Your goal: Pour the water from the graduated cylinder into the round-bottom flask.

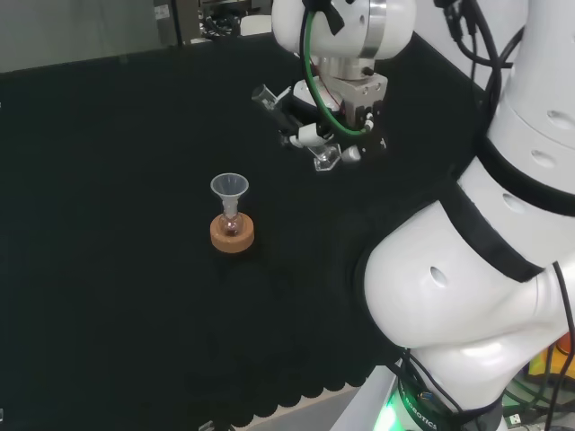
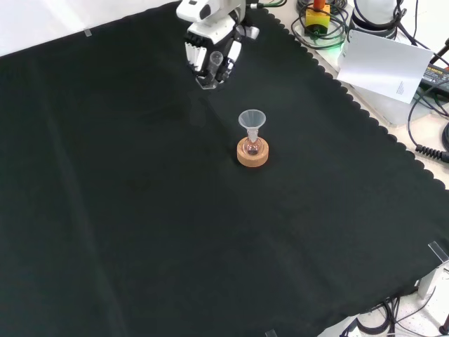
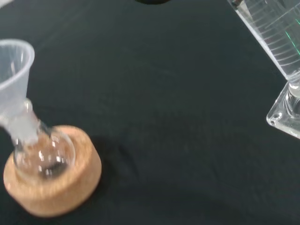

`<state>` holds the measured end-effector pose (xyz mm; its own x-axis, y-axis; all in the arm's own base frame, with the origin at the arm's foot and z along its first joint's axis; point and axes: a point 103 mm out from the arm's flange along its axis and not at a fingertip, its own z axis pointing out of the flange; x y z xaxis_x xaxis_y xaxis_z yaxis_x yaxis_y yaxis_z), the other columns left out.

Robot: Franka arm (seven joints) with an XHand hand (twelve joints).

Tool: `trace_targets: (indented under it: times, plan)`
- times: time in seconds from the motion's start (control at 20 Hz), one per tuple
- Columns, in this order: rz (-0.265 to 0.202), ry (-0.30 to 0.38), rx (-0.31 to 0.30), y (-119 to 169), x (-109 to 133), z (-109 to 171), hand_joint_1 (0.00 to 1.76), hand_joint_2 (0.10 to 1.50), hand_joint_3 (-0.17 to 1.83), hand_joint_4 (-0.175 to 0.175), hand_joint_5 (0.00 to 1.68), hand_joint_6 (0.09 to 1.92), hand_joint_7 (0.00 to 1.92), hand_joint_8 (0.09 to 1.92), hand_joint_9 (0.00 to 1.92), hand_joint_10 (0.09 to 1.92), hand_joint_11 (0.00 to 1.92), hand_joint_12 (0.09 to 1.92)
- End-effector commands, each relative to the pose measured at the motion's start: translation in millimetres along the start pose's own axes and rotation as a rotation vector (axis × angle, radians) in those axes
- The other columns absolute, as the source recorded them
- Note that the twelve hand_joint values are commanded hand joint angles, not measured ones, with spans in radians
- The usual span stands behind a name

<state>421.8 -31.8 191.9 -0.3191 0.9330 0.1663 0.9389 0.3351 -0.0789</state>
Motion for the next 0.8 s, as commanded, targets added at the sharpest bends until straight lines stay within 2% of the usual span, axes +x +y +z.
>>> trace_targets:
  times: [0.05, 0.25, 0.8]
  plan:
    - [0.004, -0.084, 0.083, -29, 10, 4, 1.10, 1.15, 0.00, -0.074, 0.92, 1.10, 1.19, 0.45, 1.43, 0.09, 1.34, 0.71]
    - [-0.010, -0.150, 0.142, -37, 22, 13, 1.10, 1.15, 0.00, -0.074, 0.92, 1.10, 1.19, 0.45, 1.43, 0.09, 1.34, 0.71]
    - [0.003, -0.264, 0.266, -39, 34, 28, 1.10, 1.15, 0.00, -0.073, 0.92, 1.10, 1.19, 0.45, 1.43, 0.09, 1.34, 0.71]
